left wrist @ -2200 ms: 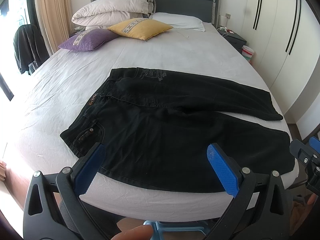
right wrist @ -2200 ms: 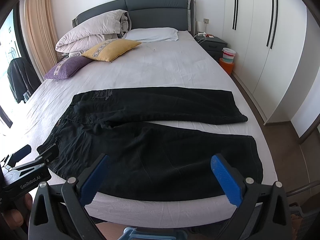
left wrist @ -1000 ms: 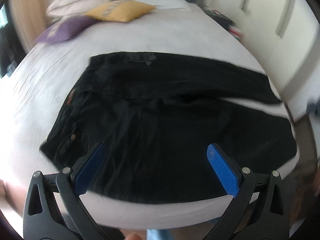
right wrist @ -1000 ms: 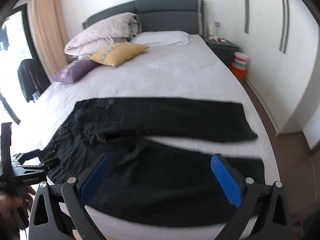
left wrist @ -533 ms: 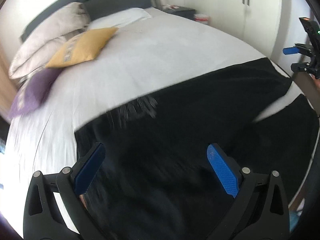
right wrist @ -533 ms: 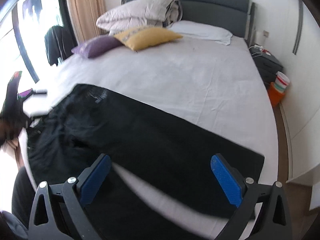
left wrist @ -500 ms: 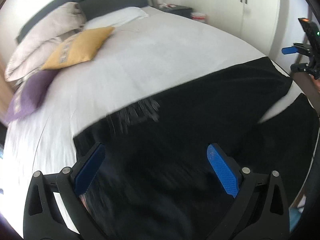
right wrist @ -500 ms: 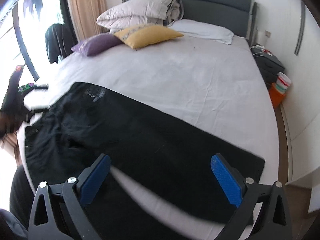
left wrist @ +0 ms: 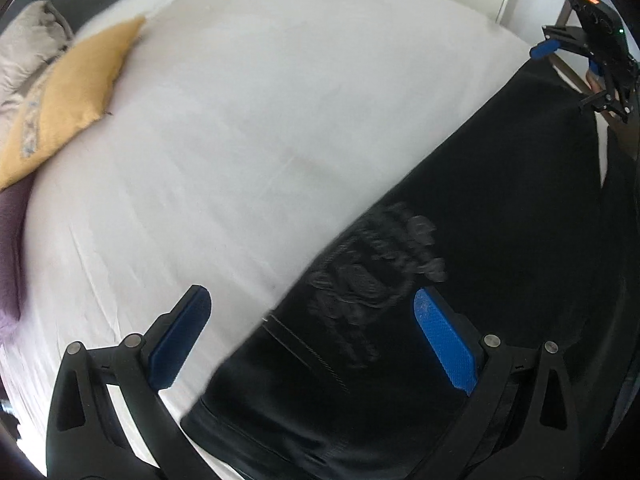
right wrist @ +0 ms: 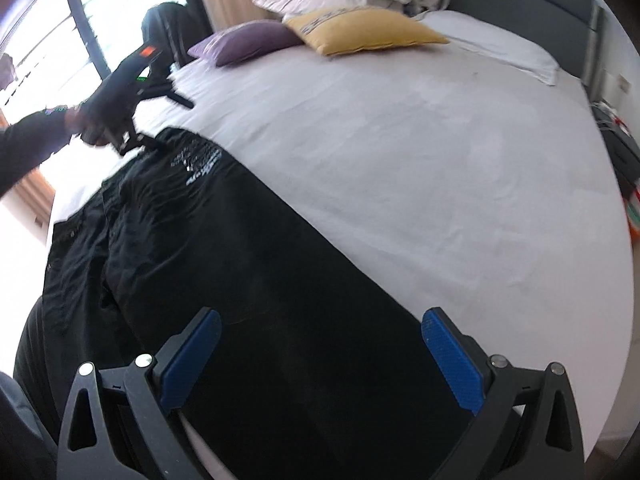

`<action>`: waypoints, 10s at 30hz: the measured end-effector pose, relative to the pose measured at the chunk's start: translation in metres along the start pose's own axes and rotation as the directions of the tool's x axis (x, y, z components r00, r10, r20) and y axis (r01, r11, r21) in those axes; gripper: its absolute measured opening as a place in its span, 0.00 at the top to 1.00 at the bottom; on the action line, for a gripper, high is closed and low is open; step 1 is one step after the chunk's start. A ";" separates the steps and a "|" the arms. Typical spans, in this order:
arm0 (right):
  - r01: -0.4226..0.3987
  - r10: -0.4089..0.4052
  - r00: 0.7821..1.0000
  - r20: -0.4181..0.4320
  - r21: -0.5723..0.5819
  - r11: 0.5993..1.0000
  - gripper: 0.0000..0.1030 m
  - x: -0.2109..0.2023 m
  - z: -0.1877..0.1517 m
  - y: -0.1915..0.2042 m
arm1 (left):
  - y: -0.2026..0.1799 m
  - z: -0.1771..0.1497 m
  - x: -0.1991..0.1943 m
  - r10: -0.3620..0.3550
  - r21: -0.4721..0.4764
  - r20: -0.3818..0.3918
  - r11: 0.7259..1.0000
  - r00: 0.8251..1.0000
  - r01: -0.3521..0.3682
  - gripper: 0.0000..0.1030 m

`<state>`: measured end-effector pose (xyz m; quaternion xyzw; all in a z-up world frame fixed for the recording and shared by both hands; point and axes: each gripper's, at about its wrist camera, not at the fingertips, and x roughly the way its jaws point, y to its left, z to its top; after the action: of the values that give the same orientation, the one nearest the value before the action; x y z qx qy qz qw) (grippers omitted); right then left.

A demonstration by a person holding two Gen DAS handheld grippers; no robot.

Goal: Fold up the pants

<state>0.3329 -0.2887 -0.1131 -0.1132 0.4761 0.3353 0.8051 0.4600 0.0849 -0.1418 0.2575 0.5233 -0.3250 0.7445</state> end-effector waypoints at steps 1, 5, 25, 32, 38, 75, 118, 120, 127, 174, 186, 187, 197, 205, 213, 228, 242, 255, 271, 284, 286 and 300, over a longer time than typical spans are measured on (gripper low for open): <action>-0.009 0.009 1.000 -0.009 -0.006 1.000 0.00 0.005 0.002 -0.003 | 0.007 0.001 0.006 -0.017 -0.007 -0.010 1.000 1.000 0.017 0.00; -0.039 0.039 0.999 -0.026 0.004 0.999 0.00 0.019 0.005 -0.014 | 0.027 0.000 0.028 -0.055 -0.006 -0.051 0.998 0.997 0.055 0.05; 0.013 -0.017 0.998 -0.055 -0.081 0.997 0.00 0.049 0.032 -0.025 | 0.006 -0.013 0.025 -0.015 0.072 -0.084 0.997 0.996 0.021 0.79; -0.041 0.032 0.992 -0.121 -0.071 0.997 0.28 0.066 0.033 -0.041 | -0.018 -0.053 0.000 0.049 0.109 0.009 0.993 0.999 -0.050 0.90; -0.037 0.023 0.990 -0.139 -0.101 0.994 0.37 0.069 0.036 -0.044 | -0.034 -0.077 -0.018 0.082 0.125 0.084 0.988 0.993 -0.092 0.93; 0.270 -0.280 0.960 0.024 -0.362 0.892 0.95 -0.057 -0.032 0.134 | -0.177 -0.186 -0.186 0.237 0.056 0.345 0.961 0.908 -0.272 0.94; 0.386 -0.378 0.922 0.078 -0.194 0.902 0.95 -0.063 -0.120 0.272 | -0.336 -0.383 -0.154 0.490 0.064 0.277 0.849 0.827 -0.525 0.92; 0.384 -0.376 0.924 0.076 -0.190 0.904 0.95 -0.060 -0.120 0.271 | -0.330 -0.384 -0.151 0.500 0.078 0.265 0.841 0.825 -0.535 0.78; 0.379 -0.372 0.925 0.075 -0.167 0.910 0.95 -0.059 -0.123 0.266 | -0.318 -0.384 -0.152 0.448 0.157 0.273 0.852 0.851 -0.499 0.00; 0.302 -0.295 0.944 0.151 -0.025 0.953 0.95 -0.107 -0.149 0.279 | -0.295 -0.384 -0.145 0.497 0.239 0.312 0.784 0.810 -0.573 0.96; 0.271 -0.271 0.963 0.001 0.024 0.962 0.94 -0.055 -0.193 0.295 | -0.292 -0.394 -0.112 0.453 0.261 0.245 0.821 0.857 -0.509 0.96; 0.257 -0.256 0.966 -0.022 0.044 0.965 0.93 -0.051 -0.196 0.292 | -0.291 -0.393 -0.111 0.458 0.260 0.244 0.819 0.855 -0.512 0.96; 0.269 -0.356 0.927 0.120 0.449 0.852 0.30 -0.136 -0.174 0.190 | -0.291 -0.392 -0.096 0.486 0.246 0.221 0.811 0.845 -0.531 0.96; 0.347 -0.394 0.917 -0.063 0.614 0.709 0.30 -0.083 -0.124 0.096 | -0.286 -0.392 -0.089 0.495 0.248 0.216 0.806 0.842 -0.538 0.96; 0.427 -0.366 0.901 -0.234 0.631 0.647 0.41 -0.024 -0.120 0.061 | -0.292 -0.394 -0.091 0.496 0.245 0.219 0.805 0.840 -0.540 0.96; 0.333 -0.428 0.903 -0.041 0.697 0.635 0.92 -0.083 -0.139 0.067 | -0.294 -0.392 -0.089 0.503 0.249 0.207 0.803 0.839 -0.542 0.96; 0.065 -0.500 0.860 0.099 0.952 0.300 0.93 -0.173 -0.345 0.097 | -0.295 -0.379 -0.086 0.513 0.234 0.157 0.811 0.844 -0.536 0.96; -0.009 -0.486 0.864 0.130 0.970 0.243 0.93 -0.167 -0.392 0.129 | -0.303 -0.367 -0.081 0.549 0.262 0.095 0.790 0.830 -0.553 0.95; 0.049 -0.508 0.861 0.015 0.992 0.113 0.64 -0.210 -0.427 0.118 | -0.326 -0.383 -0.112 0.553 0.234 0.145 0.786 0.820 -0.572 0.31; -0.206 -0.253 0.905 0.341 0.873 0.443 0.63 -0.145 -0.306 0.103 | -0.343 -0.337 -0.177 0.478 -0.081 0.261 0.876 0.838 -0.475 0.20; -0.194 -0.206 0.933 0.293 0.897 0.396 0.63 -0.120 -0.318 0.094 | -0.342 -0.311 -0.177 0.406 -0.155 0.308 0.914 0.860 -0.376 0.19; -0.072 -0.231 0.959 0.167 0.925 0.374 1.00 -0.130 -0.367 0.103 | -0.338 -0.293 -0.099 0.155 -0.336 0.126 0.936 0.980 -0.105 0.19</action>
<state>-0.0293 -0.4519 -0.1811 0.3785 0.4615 -0.0150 0.8022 0.0022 0.0957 -0.1565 0.1389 0.4942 -0.2019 0.8341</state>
